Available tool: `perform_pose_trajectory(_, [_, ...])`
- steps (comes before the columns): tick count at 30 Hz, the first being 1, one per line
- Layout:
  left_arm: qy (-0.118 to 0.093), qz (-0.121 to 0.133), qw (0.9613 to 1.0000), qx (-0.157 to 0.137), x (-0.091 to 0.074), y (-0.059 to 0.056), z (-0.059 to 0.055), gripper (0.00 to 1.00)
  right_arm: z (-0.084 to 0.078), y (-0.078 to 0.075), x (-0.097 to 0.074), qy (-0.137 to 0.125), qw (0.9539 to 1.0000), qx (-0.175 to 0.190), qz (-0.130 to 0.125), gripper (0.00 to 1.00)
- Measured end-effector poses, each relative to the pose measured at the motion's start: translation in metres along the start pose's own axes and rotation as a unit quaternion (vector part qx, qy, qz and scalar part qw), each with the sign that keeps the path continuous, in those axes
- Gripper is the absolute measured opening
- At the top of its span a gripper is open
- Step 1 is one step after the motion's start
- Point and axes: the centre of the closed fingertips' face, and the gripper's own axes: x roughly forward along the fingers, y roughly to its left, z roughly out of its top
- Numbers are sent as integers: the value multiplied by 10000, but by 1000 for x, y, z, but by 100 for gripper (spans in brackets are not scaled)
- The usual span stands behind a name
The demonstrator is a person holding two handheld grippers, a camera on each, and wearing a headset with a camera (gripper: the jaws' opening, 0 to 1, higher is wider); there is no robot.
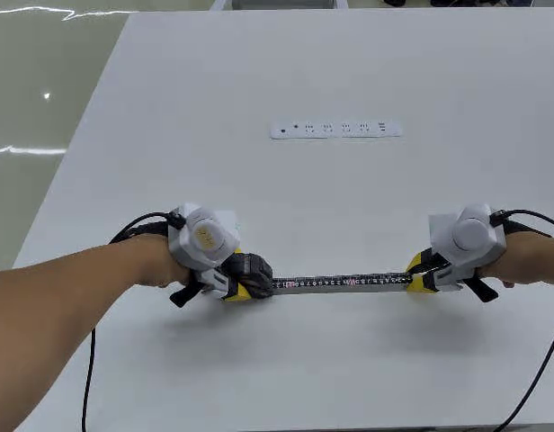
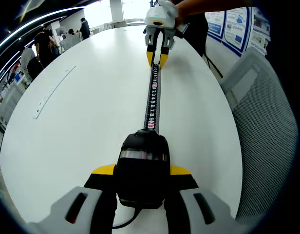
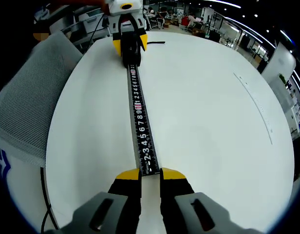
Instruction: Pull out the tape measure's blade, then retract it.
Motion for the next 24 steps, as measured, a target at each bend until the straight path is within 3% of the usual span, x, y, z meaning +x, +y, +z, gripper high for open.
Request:
perform_pose_trajectory(14, [-7, -10, 10000, -10, 0, 0, 1, 33, -6, -2, -3, 28, 10000, 19, -26, 13])
perform_pose_trajectory(24, [-6, 1, 10000, -1, 1, 0, 0, 33, -8, -3, -4, -88, 9998, 107, -112, 14])
